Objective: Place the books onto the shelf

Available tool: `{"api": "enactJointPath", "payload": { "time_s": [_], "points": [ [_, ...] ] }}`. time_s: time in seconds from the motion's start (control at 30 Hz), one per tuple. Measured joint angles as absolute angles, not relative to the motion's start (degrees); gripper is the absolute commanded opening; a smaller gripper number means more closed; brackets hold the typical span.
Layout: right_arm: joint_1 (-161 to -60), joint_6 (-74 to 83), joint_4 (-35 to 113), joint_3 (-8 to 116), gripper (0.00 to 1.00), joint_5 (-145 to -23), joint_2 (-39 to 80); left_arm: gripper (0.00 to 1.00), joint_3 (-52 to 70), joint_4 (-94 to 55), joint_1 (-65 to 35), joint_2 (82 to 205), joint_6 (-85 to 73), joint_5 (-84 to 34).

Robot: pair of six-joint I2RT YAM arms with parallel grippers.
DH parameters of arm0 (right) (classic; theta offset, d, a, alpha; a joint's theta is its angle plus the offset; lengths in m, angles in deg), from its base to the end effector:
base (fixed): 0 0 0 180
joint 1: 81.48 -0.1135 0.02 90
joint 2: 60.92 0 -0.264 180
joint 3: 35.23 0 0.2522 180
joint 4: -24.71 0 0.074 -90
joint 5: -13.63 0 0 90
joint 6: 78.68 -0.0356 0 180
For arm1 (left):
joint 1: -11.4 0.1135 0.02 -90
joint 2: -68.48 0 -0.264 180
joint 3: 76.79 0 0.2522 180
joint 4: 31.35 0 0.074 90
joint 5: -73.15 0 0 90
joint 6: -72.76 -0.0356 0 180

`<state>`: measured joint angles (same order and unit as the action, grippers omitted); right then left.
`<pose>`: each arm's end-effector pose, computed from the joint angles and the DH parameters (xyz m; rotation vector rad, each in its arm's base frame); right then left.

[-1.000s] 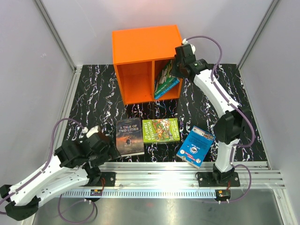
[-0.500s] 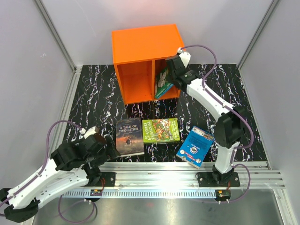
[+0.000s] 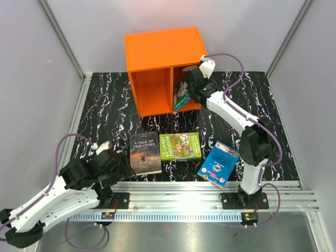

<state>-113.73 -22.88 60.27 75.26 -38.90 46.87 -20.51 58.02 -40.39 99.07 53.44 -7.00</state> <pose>0.3824 0.2157 0.3213 0.3998 1.9761 0.0290 0.0471 -0.0500 0.2594 -0.5037 2.6916 -0.4476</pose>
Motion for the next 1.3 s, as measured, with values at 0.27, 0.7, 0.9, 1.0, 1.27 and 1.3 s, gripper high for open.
{"api": "enactJointPath", "payload": {
  "time_s": [0.27, 0.7, 0.9, 1.0, 1.27, 1.3],
  "points": [
    [-113.25, -27.60, 63.66, 82.97, 0.93, -31.88, 53.64, 0.99, -20.81, 57.56, -40.39, 99.36, 53.15, -7.31],
    [-112.92, -31.71, 66.33, 75.15, 1.00, -32.08, 46.43, 0.99, -20.79, 57.43, -40.39, 101.13, 53.15, -7.24],
    [-112.92, -31.07, 67.92, 67.94, 1.00, -32.10, 34.87, 0.99, -20.18, 56.82, -40.39, 105.50, 51.97, -6.93],
    [-112.88, -31.16, 69.30, 62.78, 1.00, -33.00, 27.17, 0.99, -19.50, 54.09, -40.39, 108.67, 50.64, -7.00],
    [-112.20, -31.25, 69.98, 40.31, 1.00, -57.52, 9.38, 0.99, -12.94, 43.18, -40.09, 129.32, 43.27, -8.46],
    [-112.20, -31.73, 69.39, 38.06, 1.00, -61.43, 9.14, 0.99, -10.63, 41.45, -39.76, 133.21, 41.70, -8.77]
  ]
}}
